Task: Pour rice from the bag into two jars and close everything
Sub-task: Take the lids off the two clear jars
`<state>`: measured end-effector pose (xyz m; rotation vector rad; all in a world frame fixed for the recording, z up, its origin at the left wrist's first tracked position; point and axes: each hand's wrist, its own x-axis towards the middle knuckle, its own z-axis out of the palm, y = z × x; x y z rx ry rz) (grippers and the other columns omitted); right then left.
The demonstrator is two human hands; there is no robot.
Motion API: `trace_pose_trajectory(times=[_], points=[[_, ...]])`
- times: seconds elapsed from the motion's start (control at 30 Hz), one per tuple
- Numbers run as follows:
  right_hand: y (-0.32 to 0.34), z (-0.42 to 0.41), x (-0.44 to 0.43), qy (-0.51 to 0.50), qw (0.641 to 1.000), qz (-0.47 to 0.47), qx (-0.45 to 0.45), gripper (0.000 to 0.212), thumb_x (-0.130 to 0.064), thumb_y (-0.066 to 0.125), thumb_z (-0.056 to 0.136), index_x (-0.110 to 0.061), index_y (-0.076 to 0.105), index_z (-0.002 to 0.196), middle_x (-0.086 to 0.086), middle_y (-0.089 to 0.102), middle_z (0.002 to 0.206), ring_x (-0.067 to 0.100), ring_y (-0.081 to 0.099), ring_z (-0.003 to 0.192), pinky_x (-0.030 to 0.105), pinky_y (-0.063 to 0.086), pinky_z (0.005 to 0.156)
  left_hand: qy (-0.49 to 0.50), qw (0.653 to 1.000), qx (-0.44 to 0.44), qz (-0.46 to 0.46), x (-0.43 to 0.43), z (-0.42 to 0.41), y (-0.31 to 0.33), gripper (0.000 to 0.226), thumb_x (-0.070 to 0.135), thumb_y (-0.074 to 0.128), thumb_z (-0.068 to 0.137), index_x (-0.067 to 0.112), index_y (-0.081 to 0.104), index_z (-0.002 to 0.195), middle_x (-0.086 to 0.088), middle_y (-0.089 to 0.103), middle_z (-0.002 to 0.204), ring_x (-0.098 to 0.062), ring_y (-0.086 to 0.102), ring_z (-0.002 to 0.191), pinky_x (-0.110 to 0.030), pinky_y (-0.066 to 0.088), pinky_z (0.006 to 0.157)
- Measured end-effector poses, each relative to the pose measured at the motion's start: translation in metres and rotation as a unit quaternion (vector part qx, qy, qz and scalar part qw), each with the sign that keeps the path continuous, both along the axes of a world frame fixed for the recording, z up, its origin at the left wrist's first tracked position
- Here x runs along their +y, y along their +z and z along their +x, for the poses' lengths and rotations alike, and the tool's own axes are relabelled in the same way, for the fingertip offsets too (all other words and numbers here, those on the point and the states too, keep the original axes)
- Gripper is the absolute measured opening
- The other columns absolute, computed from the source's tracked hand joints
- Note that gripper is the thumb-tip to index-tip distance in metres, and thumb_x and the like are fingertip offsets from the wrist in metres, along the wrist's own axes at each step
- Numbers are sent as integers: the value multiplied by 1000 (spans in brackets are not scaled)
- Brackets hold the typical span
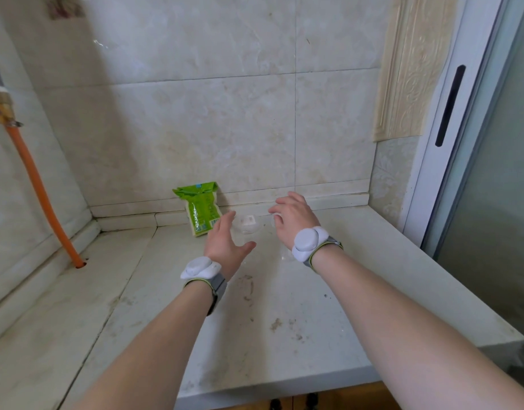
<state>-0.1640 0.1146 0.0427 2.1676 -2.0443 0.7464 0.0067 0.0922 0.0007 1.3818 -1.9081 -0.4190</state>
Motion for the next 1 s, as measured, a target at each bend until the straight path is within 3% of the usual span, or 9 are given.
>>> trace_pose_trajectory(times=[0.17,0.33,0.53,0.63,0.7,0.8,0.87,1.0], points=[[7,20,-4,32,999,4,-9,35,-14,41,97,-13,62,124,2,61,130,21,29,141,32,34,110,23,992,84,94,-5,-5,-24,88,40,78,72,21,33,145,-1,45,145,-25,43,131,-41,39,106],[11,35,-8,20,999,42,-3,33,-23,42,96,-8,67,111,12,64,116,24,46,127,36,47,94,27,986,114,117,-9,-11,-29,82,40,78,73,24,37,142,3,53,137,-21,51,123,-26,40,92],[11,40,-13,21,997,45,56,52,-53,45,90,-9,71,101,8,72,97,27,62,100,31,35,92,37,990,71,119,-12,-7,-33,65,49,76,73,19,51,124,6,58,123,-17,60,103,-26,45,84],[9,43,-15,5,995,45,88,64,-71,43,80,-18,71,102,5,70,102,24,58,106,39,24,111,38,992,67,100,-9,-5,-33,62,52,76,70,22,53,119,9,60,117,-14,61,101,-26,47,83],[10,48,-14,-6,992,55,110,66,-75,41,77,-21,70,103,4,68,106,25,54,112,45,21,113,41,993,67,90,-7,-3,-35,57,52,77,68,26,55,113,10,62,115,-13,62,98,-26,48,83],[10,54,-15,-18,993,63,102,60,-73,44,76,-22,70,95,1,67,99,24,51,112,48,23,110,36,995,54,80,-7,0,-36,59,52,78,67,26,56,115,10,64,117,-12,63,98,-27,50,84],[10,55,-17,-15,994,64,91,54,-69,46,77,-20,68,81,-1,62,81,24,50,105,47,27,105,32,995,49,81,-8,2,-35,62,52,78,67,24,56,118,9,64,118,-12,64,100,-28,51,85],[13,55,-19,-5,995,70,78,46,-60,51,79,-20,50,58,-4,45,60,22,42,86,39,34,89,34,995,42,86,-8,3,-34,64,55,77,66,25,57,118,11,64,117,-10,63,99,-24,49,83]])
